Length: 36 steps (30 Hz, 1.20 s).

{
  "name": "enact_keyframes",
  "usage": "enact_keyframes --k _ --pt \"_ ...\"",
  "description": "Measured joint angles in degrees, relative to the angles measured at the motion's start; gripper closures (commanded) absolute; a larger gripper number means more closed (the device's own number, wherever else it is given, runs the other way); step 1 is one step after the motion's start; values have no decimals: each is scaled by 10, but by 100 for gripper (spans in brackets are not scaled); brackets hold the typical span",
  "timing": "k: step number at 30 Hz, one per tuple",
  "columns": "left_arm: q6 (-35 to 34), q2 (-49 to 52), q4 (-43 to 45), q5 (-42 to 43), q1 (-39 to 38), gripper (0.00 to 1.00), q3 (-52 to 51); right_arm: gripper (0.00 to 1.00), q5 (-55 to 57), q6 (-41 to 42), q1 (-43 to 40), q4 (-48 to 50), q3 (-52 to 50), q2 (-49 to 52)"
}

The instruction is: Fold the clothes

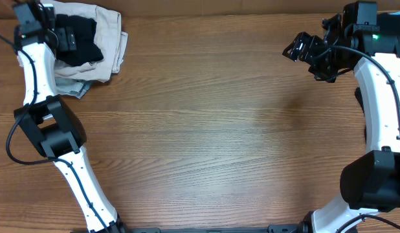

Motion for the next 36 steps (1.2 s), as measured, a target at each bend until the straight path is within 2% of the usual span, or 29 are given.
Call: enact_keyframes --k 3,7,10,14,21,24,31,36 --pt "0 -9 32 1 2 0 -36 0 0 0 0 -5 0 0" --pt "0 -14 24 0 2 0 -38 0 4 0 0 0 0 0" --pt "-2 -14 -29 0 2 0 -7 0 15 -4 0 9 0 0" --pt "-2 -10 -142 3 2 0 91 0 25 -26 0 1 20 1" --pt "-2 -19 -249 35 1 0 345 0 63 -84 0 -60 212 6" --pt "-4 -40 -288 54 -2 0 421 0 75 -99 0 -105 304 6" --pt "-16 -137 -364 136 -33 0 461 0 85 -128 0 -192 446 0" --pt "-19 -152 -438 170 -56 0 461 0 89 -139 0 -224 489 -40"
